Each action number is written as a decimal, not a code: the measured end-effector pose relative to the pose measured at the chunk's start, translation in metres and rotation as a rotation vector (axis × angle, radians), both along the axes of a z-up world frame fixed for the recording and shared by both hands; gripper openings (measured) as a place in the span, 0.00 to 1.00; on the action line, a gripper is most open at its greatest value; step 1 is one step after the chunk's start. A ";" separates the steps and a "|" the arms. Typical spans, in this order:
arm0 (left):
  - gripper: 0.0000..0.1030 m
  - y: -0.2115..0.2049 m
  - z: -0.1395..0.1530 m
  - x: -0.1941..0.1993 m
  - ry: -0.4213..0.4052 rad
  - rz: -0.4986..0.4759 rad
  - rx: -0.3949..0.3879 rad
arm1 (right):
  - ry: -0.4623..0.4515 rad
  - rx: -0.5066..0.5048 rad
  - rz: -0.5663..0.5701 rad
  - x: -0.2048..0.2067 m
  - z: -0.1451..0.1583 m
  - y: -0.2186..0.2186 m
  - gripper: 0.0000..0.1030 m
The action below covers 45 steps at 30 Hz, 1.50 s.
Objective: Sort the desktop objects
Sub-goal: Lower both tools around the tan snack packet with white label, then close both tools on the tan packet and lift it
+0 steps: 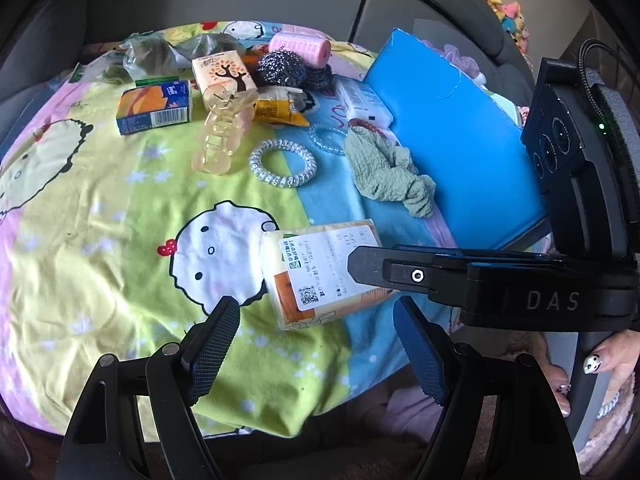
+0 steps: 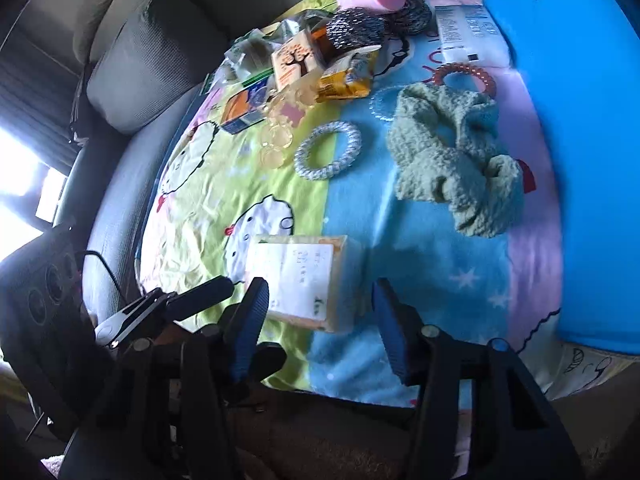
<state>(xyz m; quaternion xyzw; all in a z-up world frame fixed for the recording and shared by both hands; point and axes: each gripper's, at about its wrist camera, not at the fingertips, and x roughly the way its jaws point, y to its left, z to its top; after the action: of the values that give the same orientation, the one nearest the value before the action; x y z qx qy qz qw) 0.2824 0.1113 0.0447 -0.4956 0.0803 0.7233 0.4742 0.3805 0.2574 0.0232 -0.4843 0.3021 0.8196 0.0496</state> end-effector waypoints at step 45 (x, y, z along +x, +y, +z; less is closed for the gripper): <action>0.61 0.009 0.029 0.026 0.220 -0.041 -0.011 | 0.099 0.039 0.056 0.004 0.029 -0.018 0.37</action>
<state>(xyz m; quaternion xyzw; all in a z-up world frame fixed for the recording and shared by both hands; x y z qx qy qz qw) 0.3084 0.1202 0.0735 -0.4140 0.1462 0.7630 0.4744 0.3845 0.2397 0.0521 -0.4504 0.2746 0.8493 0.0213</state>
